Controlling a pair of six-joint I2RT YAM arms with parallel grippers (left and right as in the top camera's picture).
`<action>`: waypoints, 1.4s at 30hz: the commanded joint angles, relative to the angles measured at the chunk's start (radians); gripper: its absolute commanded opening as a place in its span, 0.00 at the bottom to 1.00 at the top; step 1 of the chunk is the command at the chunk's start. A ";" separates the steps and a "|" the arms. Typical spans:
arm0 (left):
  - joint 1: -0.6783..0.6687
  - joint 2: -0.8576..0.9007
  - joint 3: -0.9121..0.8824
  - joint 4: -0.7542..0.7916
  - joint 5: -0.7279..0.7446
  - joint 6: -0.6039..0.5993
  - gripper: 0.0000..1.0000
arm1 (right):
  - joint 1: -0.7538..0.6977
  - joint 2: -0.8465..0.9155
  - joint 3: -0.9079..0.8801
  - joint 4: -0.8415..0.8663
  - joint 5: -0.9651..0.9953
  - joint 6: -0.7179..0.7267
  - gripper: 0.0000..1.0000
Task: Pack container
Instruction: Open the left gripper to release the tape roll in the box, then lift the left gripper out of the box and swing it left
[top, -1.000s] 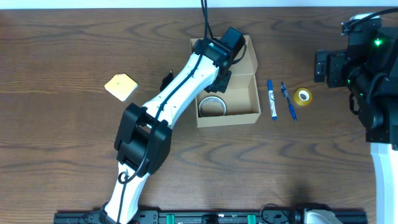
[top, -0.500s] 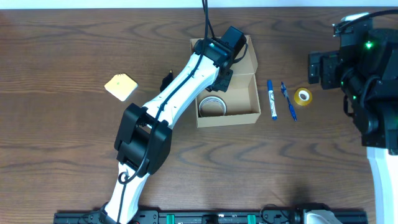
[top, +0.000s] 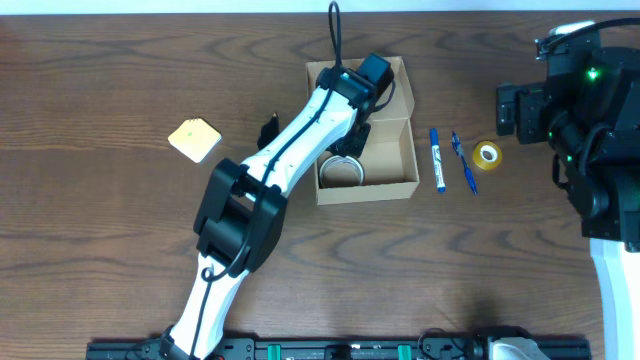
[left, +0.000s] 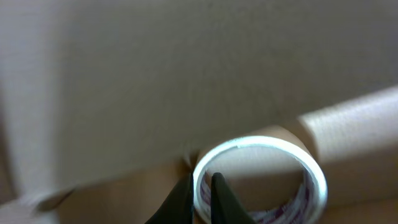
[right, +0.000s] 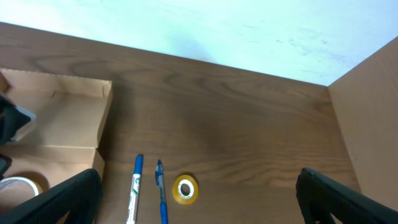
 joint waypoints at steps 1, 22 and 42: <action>0.003 0.006 0.011 0.005 0.003 0.024 0.11 | 0.013 -0.013 0.025 0.007 0.014 -0.008 0.99; -0.068 0.003 0.147 -0.077 0.003 0.025 0.08 | 0.013 -0.011 0.025 -0.003 0.013 -0.008 0.99; 0.101 -0.041 0.373 -0.298 -0.161 -0.118 0.06 | 0.013 -0.011 0.025 -0.014 0.018 -0.008 0.99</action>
